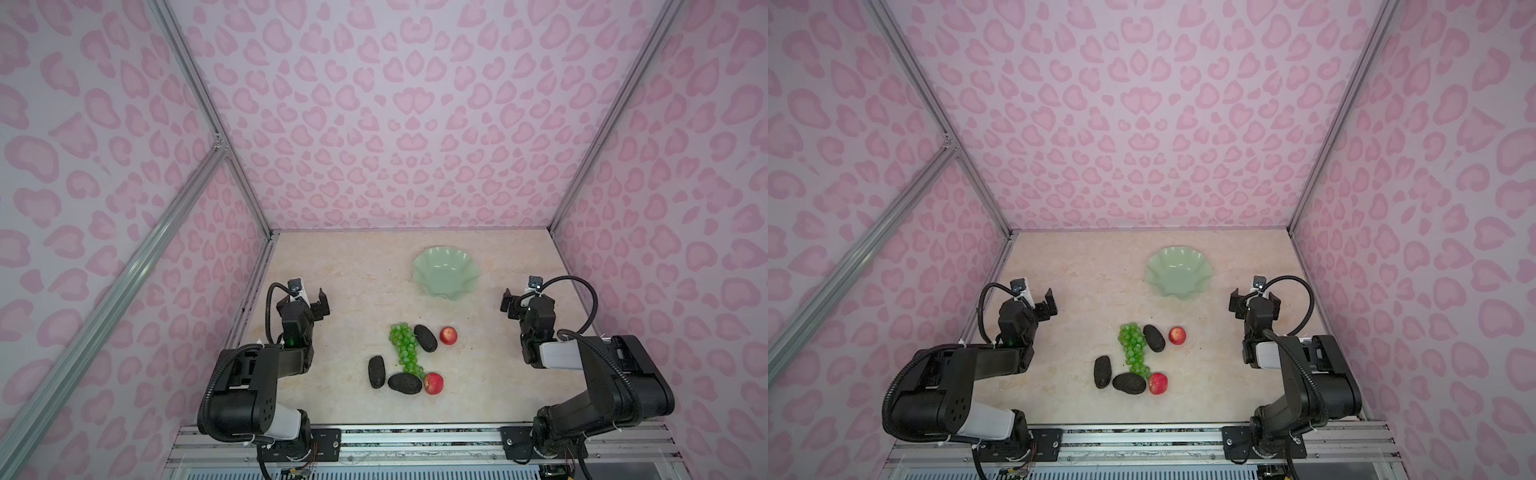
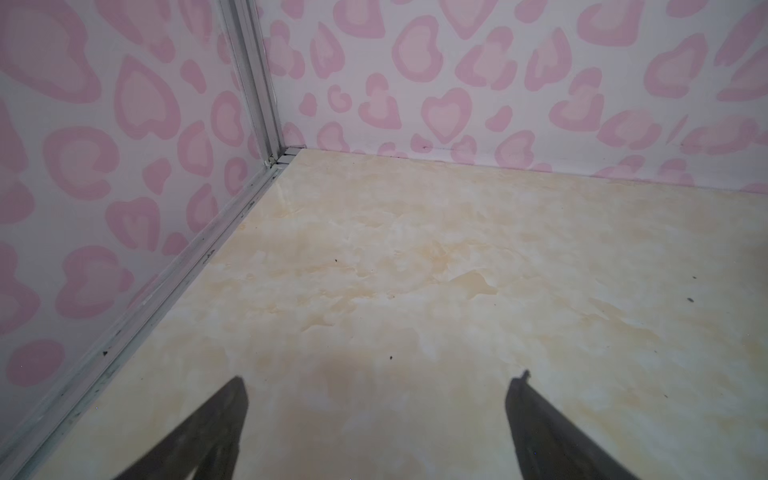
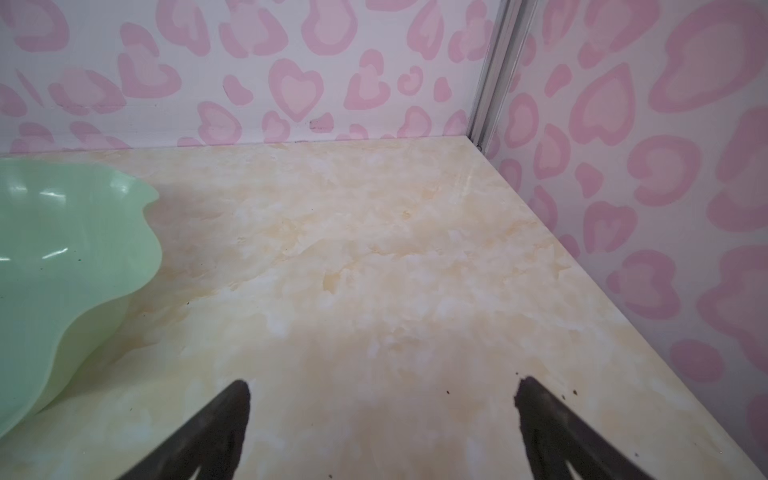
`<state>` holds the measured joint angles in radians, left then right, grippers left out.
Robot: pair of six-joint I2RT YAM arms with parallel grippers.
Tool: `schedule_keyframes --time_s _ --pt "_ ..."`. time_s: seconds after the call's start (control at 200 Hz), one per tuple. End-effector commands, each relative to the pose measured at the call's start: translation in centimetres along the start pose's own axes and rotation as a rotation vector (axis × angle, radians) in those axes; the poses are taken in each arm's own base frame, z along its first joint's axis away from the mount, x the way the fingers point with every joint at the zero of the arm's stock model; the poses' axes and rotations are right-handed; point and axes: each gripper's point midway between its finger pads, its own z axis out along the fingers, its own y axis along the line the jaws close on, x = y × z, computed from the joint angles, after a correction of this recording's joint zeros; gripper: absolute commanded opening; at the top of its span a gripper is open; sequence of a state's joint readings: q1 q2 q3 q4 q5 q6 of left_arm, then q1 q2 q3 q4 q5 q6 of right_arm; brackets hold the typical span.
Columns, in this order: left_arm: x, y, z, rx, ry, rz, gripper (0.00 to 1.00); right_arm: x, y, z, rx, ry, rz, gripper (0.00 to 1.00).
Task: Place and organize the fake fruits in the fruit bowl
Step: 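Reach the right gripper toward the avocado beside the green grapes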
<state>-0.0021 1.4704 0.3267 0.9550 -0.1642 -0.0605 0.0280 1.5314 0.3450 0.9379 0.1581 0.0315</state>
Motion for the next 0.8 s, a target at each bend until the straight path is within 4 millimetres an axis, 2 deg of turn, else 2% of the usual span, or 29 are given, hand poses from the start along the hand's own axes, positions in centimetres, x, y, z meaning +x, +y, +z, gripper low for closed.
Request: schedule_keyframes --time_s 0.0,0.795 --pt "-0.64 -0.05 0.05 0.002 -0.023 -0.008 0.98 -0.25 -0.18 0.10 0.013 -0.008 0.001 1.00" --pt "-0.69 -0.05 -0.05 0.005 -0.027 -0.010 0.98 -0.30 -0.17 0.05 0.013 -0.010 0.002 1.00"
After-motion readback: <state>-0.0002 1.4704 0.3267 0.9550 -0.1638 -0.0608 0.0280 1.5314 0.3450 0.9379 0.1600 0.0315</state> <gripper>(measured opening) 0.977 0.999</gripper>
